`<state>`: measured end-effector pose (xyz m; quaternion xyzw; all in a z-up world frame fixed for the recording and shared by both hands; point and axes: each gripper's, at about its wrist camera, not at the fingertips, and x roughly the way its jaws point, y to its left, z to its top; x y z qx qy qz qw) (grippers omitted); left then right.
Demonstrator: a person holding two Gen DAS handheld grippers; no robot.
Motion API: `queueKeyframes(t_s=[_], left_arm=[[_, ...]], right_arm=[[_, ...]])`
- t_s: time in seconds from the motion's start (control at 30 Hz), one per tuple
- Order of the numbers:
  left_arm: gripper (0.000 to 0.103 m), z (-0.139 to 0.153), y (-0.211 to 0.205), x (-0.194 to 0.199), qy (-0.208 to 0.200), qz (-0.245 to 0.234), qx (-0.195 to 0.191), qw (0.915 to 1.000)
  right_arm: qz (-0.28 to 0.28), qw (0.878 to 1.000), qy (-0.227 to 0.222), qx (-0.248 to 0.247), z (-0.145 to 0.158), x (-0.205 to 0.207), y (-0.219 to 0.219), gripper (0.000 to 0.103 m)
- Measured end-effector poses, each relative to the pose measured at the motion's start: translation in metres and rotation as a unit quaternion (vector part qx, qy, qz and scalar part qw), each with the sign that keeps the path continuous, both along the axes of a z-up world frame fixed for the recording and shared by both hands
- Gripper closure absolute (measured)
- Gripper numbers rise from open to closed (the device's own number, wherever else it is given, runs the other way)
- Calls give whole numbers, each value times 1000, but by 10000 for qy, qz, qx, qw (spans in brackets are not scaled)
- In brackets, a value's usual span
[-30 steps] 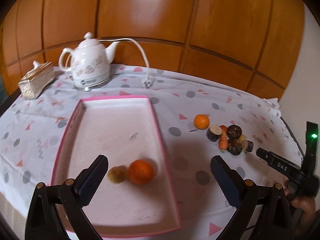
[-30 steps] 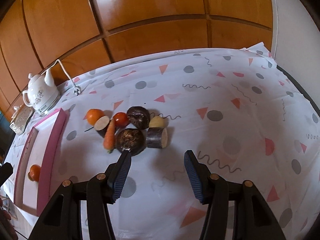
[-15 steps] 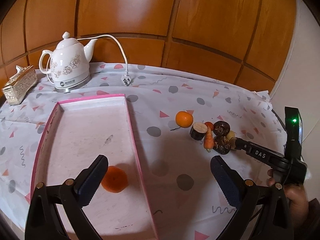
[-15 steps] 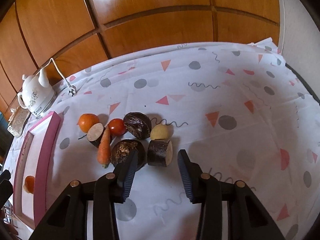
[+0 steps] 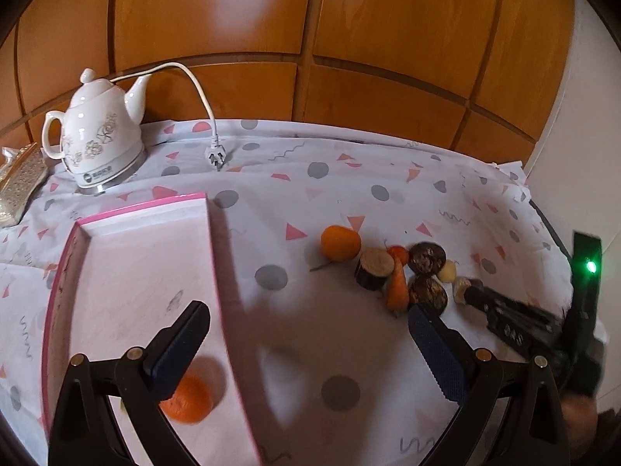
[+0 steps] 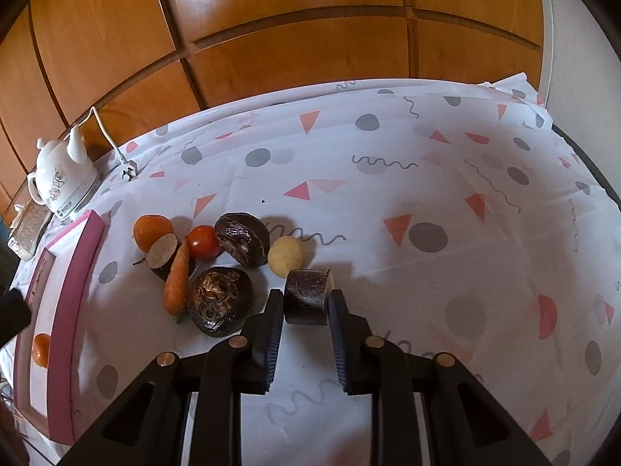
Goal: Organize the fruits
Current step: 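Grasp the dark eggplant slice with the right tool while the left tool grasps the second orange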
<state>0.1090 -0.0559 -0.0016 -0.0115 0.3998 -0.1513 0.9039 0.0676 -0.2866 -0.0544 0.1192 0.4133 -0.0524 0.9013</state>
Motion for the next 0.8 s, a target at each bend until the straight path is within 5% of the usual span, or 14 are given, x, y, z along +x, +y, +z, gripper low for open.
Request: queueKeyframes(t_s=[0.2,0.57,0.8], left_arm=[[2,-6,-13,33,208,5,-28,9998],[24,-34,-45,88,697,-113,-50,9975],[26,-48,-49,104,950,-4,-209,9953]], right_arm=[[21,10000,-18,-3,0,0,-1,80],[20,10000,-22,-46,0,1,-1,80],[25,10000,-40,-30,-1,1,-3,80]])
